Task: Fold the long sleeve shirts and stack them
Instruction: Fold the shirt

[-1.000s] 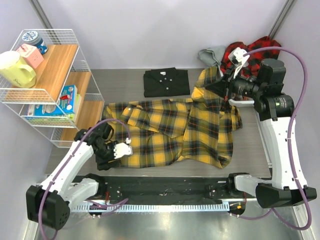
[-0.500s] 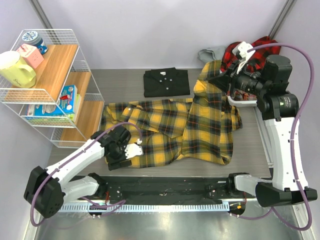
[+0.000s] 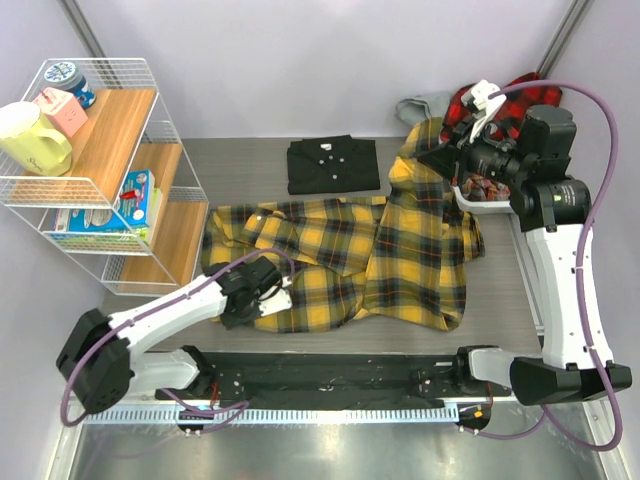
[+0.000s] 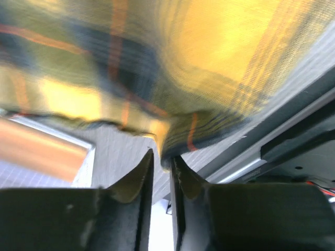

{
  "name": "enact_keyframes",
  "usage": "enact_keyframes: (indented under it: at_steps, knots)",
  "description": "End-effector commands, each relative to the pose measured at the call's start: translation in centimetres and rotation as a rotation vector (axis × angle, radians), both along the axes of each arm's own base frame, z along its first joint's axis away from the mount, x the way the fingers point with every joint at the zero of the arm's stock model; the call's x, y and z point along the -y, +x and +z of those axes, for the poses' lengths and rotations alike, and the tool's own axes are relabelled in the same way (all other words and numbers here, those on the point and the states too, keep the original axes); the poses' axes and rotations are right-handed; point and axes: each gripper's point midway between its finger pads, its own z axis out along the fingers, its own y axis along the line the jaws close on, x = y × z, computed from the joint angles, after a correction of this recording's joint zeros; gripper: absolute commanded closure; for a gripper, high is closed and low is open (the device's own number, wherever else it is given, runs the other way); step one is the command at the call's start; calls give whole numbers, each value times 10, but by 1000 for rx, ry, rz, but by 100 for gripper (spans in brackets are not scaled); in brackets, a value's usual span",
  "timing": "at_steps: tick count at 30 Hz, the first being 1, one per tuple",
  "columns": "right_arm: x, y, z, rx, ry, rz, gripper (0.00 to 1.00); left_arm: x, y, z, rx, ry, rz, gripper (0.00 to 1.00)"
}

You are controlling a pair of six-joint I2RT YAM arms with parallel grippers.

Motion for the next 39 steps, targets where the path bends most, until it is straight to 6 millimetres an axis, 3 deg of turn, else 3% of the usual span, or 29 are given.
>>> enact_keyframes:
  at_steps: [1,2,8,16,25,28,31,39]
  knots:
    - [6,-10,38,152,-16,-23,99,7,22,38,156,-62,29,96]
    - [6,-13,40,158,-17,-24,99,5,20,40,141,-51,15,100]
    - [9,-41,68,257,-22,-33,99,8,12,52,95,-83,-46,100]
    - [8,-96,106,383,-7,-8,99,-6,-18,63,-3,-95,-152,100]
    - [0,-131,123,435,10,58,99,-5,-29,77,-34,-143,-231,100]
    - [1,-131,130,456,4,56,99,-1,-28,84,-34,-157,-256,100]
    - [4,-117,127,471,-36,38,99,2,-19,88,-20,-140,-281,100]
    - [9,-58,120,491,-117,12,99,8,15,91,31,-94,-313,100]
